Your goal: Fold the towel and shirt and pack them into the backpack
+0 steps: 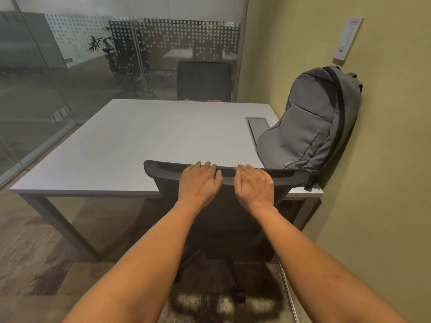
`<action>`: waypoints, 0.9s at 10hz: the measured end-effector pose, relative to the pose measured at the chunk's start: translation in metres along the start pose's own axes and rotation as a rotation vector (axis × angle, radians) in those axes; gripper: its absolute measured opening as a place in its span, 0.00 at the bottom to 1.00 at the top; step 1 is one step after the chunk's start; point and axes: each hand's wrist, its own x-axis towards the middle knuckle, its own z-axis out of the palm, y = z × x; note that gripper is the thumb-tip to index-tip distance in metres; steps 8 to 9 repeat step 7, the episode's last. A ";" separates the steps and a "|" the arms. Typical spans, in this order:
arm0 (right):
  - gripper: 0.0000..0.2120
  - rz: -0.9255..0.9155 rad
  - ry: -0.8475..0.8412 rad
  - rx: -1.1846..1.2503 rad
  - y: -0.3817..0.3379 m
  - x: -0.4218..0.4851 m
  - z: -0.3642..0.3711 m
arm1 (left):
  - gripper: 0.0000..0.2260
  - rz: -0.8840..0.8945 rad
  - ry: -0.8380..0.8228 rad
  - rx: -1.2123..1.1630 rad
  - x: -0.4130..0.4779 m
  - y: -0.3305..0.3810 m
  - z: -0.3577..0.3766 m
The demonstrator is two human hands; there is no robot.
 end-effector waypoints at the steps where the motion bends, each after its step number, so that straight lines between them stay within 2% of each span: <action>1: 0.27 0.010 -0.050 -0.002 -0.001 -0.002 -0.002 | 0.38 0.014 -0.013 0.005 -0.002 -0.001 0.000; 3: 0.22 0.041 -0.142 -0.018 -0.003 -0.007 -0.009 | 0.22 -0.011 -0.079 -0.008 -0.008 0.001 -0.002; 5: 0.23 0.090 -0.288 -0.003 -0.018 -0.011 -0.024 | 0.22 0.016 -0.227 -0.053 -0.020 0.002 -0.019; 6: 0.24 0.084 -0.328 -0.022 -0.026 -0.014 -0.033 | 0.23 -0.002 -0.184 -0.062 -0.025 -0.001 -0.032; 7: 0.25 0.076 -0.281 -0.051 -0.030 -0.013 -0.049 | 0.24 -0.001 -0.117 -0.037 -0.025 -0.002 -0.052; 9: 0.25 0.076 -0.281 -0.051 -0.030 -0.013 -0.049 | 0.24 -0.001 -0.117 -0.037 -0.025 -0.002 -0.052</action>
